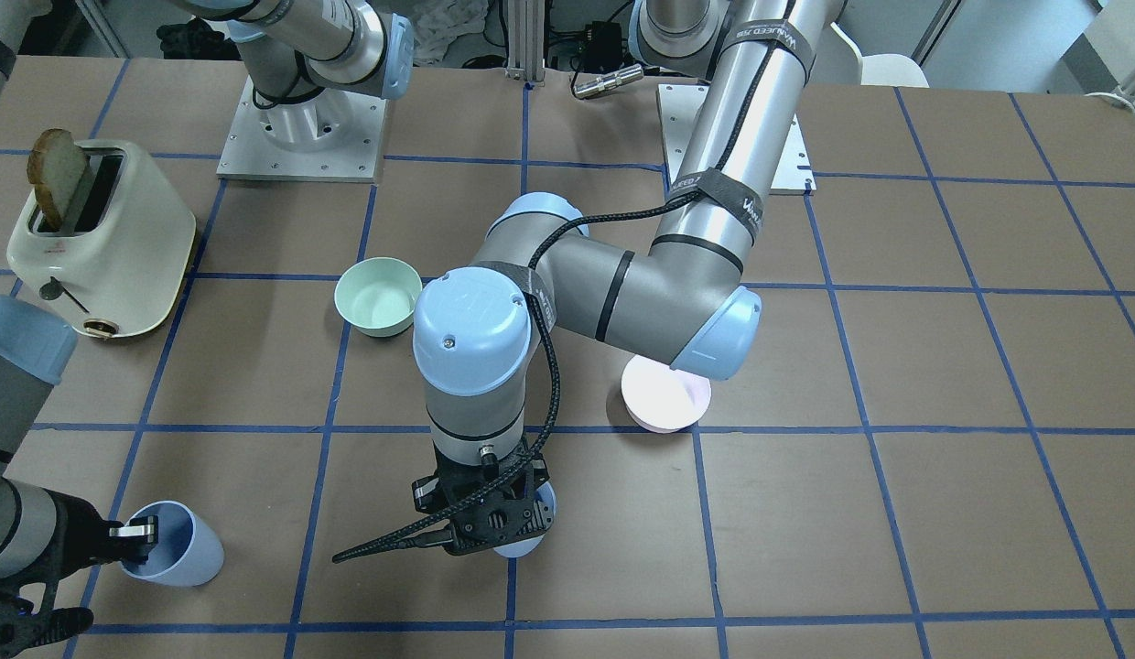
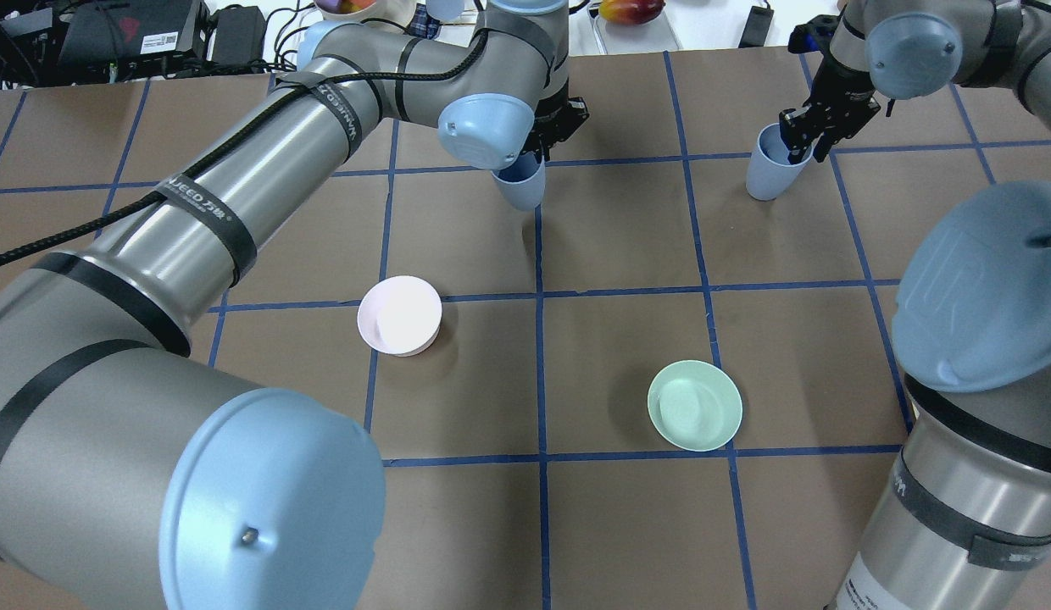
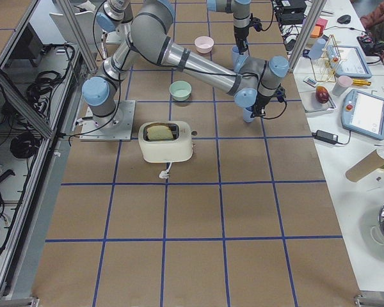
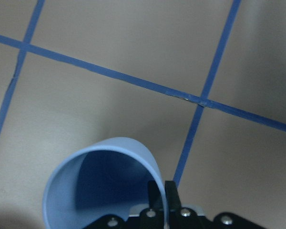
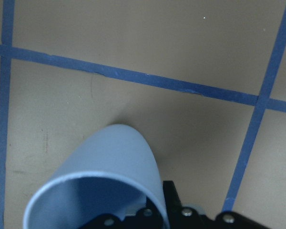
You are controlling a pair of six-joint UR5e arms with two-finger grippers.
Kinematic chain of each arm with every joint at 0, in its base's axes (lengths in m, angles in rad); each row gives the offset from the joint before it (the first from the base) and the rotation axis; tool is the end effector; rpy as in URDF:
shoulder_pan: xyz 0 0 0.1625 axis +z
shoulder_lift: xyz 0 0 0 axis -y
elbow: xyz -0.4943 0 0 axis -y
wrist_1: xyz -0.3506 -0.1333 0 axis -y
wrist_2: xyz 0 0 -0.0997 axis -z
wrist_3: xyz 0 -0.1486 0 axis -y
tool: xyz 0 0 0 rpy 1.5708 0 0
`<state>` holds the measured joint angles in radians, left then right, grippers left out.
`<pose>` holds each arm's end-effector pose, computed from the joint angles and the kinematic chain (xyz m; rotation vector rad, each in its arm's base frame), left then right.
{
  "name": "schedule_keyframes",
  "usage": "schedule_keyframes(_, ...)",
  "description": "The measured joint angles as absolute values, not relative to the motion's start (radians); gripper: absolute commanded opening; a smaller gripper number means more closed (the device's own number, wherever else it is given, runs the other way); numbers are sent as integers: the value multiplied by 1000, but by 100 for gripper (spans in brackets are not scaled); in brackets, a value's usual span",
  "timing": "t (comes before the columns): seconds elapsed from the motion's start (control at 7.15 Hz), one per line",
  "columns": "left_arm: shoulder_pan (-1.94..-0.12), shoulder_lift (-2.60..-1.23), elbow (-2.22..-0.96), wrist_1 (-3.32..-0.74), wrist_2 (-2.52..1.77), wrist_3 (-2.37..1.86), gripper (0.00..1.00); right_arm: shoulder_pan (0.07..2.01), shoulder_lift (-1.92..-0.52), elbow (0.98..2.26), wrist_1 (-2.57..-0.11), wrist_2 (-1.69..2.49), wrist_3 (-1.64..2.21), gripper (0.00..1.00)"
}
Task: Stack blue cups with both arms
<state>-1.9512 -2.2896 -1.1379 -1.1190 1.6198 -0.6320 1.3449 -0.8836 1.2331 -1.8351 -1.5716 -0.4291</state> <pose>-0.4084 -0.6818 0.3057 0.3943 -3.0677 0.2616 -0.0336 -0.7410 0.2680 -0.3157 3.0963 0.1260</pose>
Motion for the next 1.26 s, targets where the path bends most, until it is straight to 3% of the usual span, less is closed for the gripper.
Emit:
schedule_keyframes(0.14, -1953, -2298, -1140, -1121, 1620, -630, 56, 1345, -888, 1225, -1818, -1570, -429, 0)
schedule_keyframes(0.28, -1954, -2305, -1142, -1122, 1620, -627, 100, 1345, -900, 1216, -1789, -1567, -427, 0)
schedule_keyframes(0.84, -1952, -2321, -1138, -1131, 1599, -619, 100, 1352, -1071, 1190, -1567, -1561, -417, 0)
schedule_keyframes(1.26, -1873, -2207, -1084, -1361, 1566, -536, 100, 1396, -1143, 1190, -1501, -1523, -347, 0)
